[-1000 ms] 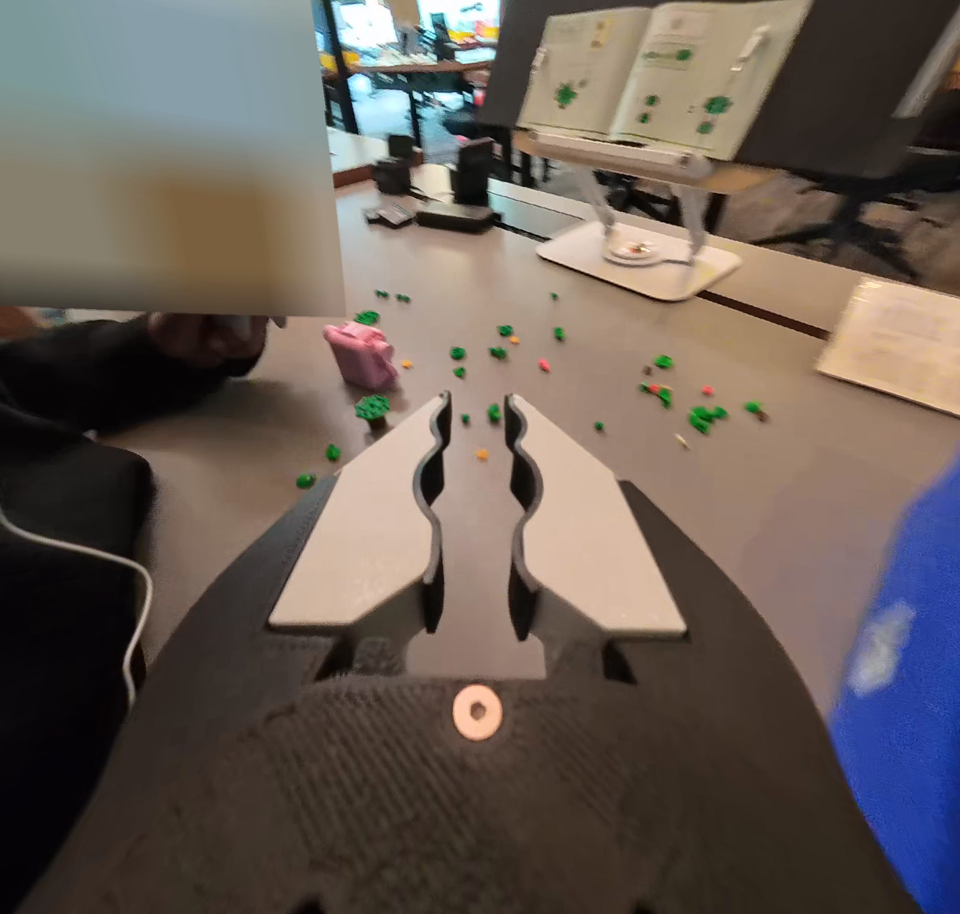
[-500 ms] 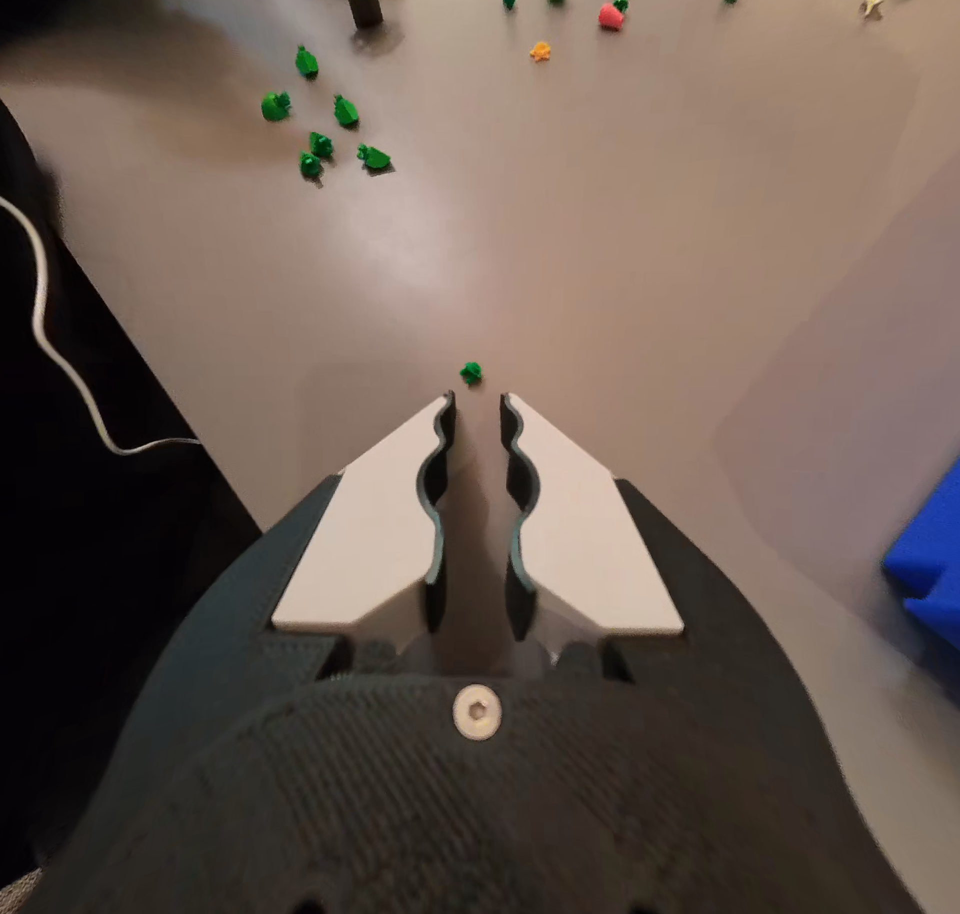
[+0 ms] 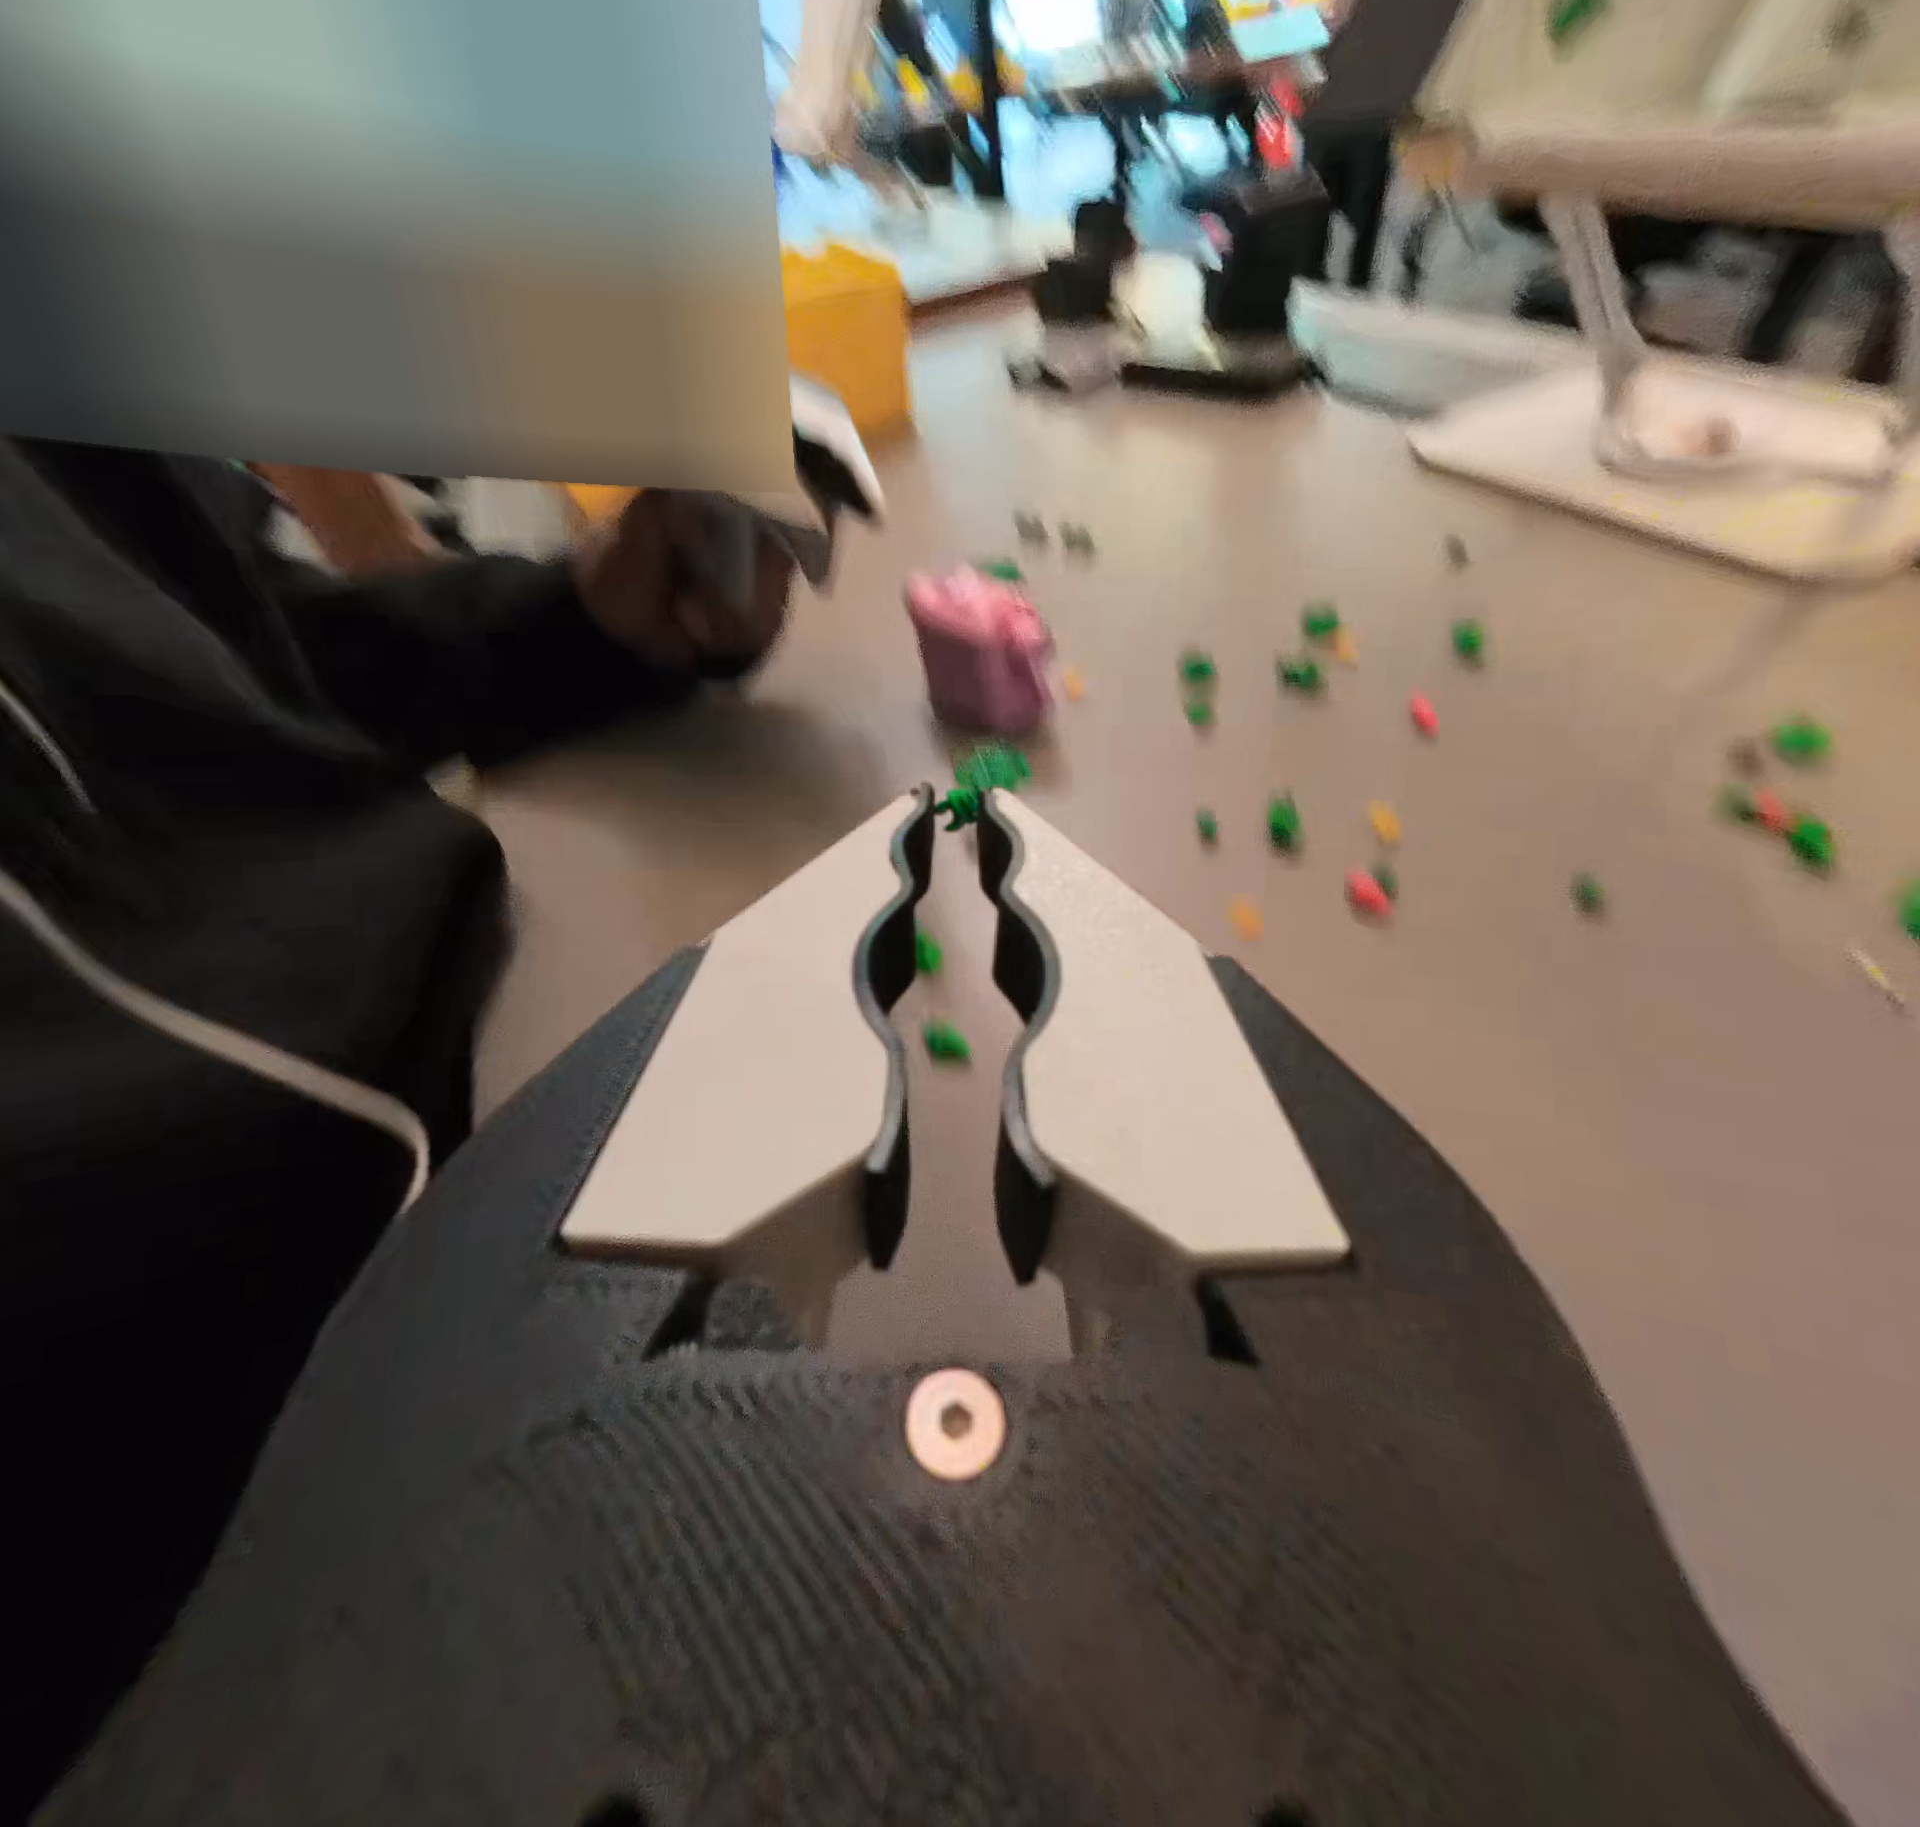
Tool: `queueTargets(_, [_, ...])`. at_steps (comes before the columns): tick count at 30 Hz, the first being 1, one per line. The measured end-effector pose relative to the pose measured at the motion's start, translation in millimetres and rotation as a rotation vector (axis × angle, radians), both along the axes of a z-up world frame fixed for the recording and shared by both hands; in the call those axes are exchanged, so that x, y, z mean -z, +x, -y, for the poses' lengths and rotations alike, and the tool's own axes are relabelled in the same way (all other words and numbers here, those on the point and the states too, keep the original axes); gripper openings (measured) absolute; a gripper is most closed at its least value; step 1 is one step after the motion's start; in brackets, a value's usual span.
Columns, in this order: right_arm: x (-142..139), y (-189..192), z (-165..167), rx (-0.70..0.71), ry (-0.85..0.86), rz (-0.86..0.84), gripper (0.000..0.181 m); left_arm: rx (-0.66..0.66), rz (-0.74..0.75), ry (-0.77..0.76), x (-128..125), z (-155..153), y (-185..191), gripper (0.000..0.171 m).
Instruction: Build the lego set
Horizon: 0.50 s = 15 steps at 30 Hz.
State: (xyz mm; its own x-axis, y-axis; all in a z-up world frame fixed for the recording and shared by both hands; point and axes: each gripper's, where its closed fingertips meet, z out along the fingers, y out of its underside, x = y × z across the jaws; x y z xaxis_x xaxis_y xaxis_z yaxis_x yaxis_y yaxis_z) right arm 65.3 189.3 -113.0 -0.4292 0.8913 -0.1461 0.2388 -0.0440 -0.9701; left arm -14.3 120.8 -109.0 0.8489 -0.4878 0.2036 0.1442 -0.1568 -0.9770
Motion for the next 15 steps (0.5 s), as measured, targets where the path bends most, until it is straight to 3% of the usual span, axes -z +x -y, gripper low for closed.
queueTargets(3, [-28.5,-51.8,24.1,-0.121,-0.040,-0.130,0.006,0.020,0.088,0.033,-10.4,1.7,0.2,0.007])
queueTargets(8, [-50.8,-116.8,61.7,-0.170,0.188,-0.325,0.006,0.067,0.501,0.066,-32.7,11.4,-31.8,0.019])
queueTargets(11, [-48.0,-126.9,71.4,-0.154,0.247,-0.361,0.006,0.039,0.548,0.055,-30.0,13.1,-42.8,0.025])
queueTargets(15, [-32.4,-121.7,83.2,-0.167,0.304,-0.362,0.006,0.122,0.643,-0.025,-22.2,8.6,-32.7,0.028])
